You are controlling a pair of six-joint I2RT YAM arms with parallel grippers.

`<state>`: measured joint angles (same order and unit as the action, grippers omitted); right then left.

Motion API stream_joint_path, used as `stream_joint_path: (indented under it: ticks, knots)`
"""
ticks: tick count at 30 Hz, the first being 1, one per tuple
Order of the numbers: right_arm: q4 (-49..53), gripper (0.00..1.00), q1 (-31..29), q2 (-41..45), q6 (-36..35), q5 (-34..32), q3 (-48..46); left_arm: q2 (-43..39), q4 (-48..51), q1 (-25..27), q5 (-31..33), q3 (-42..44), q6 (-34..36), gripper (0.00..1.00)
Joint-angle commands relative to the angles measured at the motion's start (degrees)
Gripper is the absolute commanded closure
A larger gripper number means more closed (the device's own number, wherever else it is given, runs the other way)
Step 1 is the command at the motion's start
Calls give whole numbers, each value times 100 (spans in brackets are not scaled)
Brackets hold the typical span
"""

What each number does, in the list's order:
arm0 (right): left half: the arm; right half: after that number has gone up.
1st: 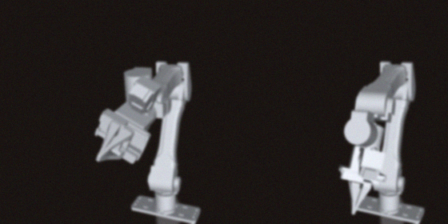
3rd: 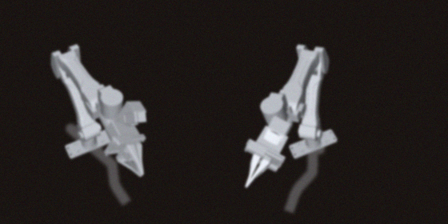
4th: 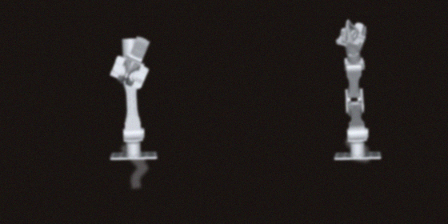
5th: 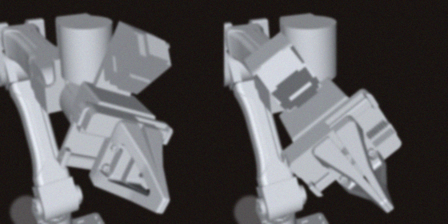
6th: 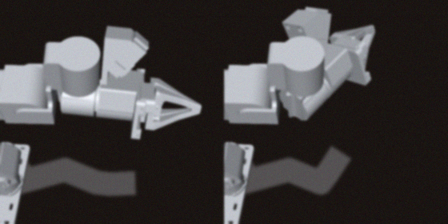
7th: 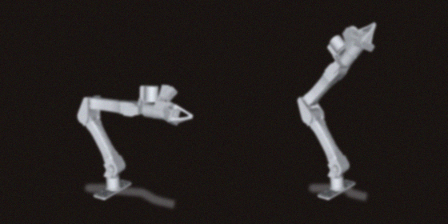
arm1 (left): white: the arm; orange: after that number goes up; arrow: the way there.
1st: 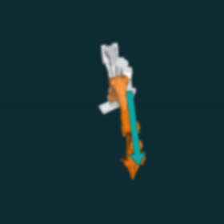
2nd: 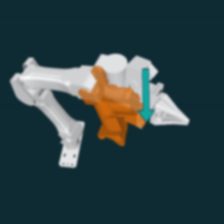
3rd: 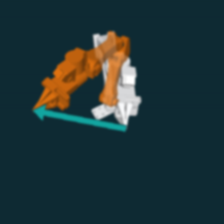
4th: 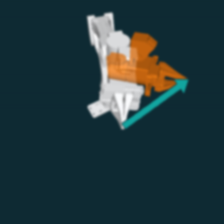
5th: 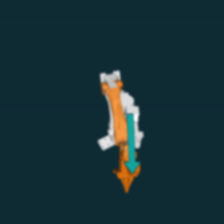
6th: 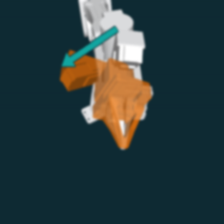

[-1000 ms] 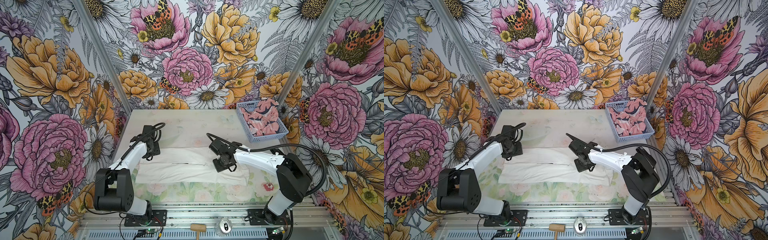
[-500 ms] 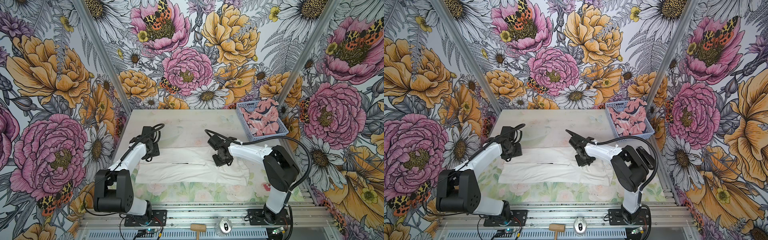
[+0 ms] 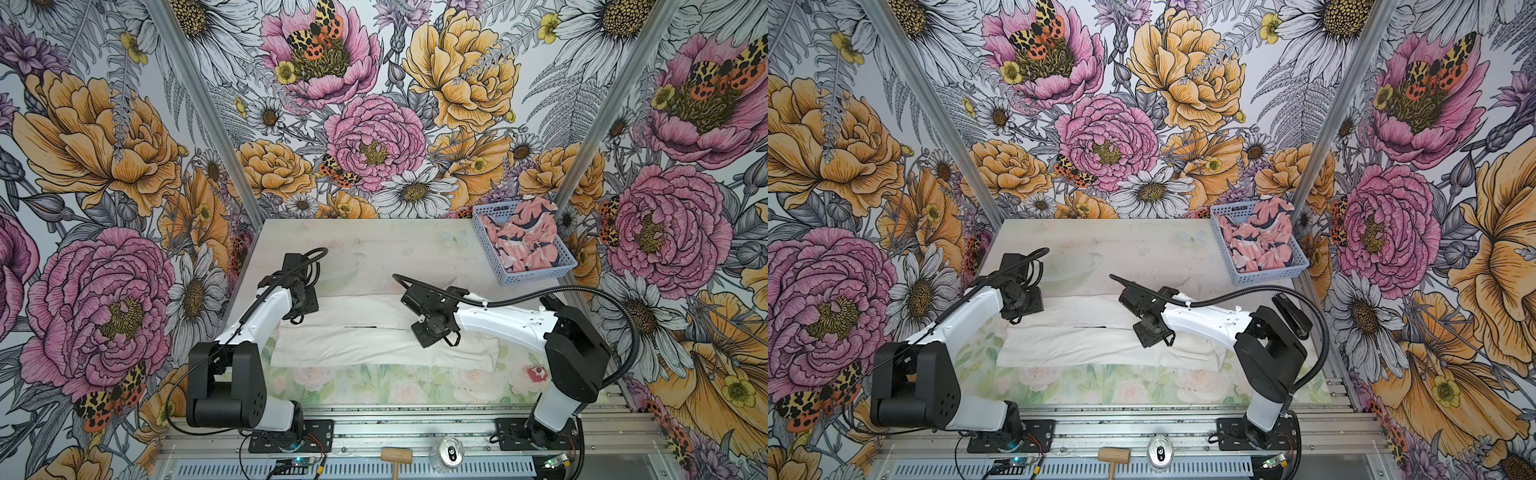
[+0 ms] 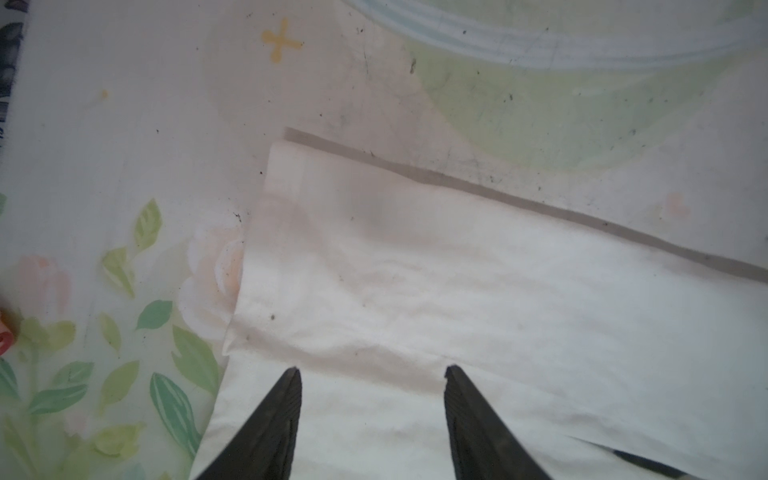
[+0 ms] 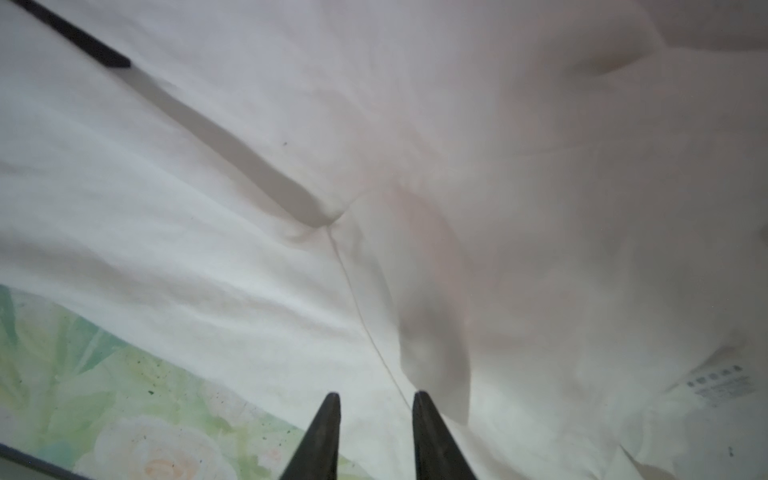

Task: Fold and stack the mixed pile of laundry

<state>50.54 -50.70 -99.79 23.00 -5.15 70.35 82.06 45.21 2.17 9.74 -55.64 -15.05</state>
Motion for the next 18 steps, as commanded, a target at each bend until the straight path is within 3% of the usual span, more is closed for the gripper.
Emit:
stream_joint_path:
  ticks: [1,18]
  knots:
    - [26,68,-1,-260,-28,-89,150,-190,-13,-44,-83,88,-8,43]
    - [-68,68,7,-594,-188,-808,103,-261,-12,-78,-55,192,-7,43]
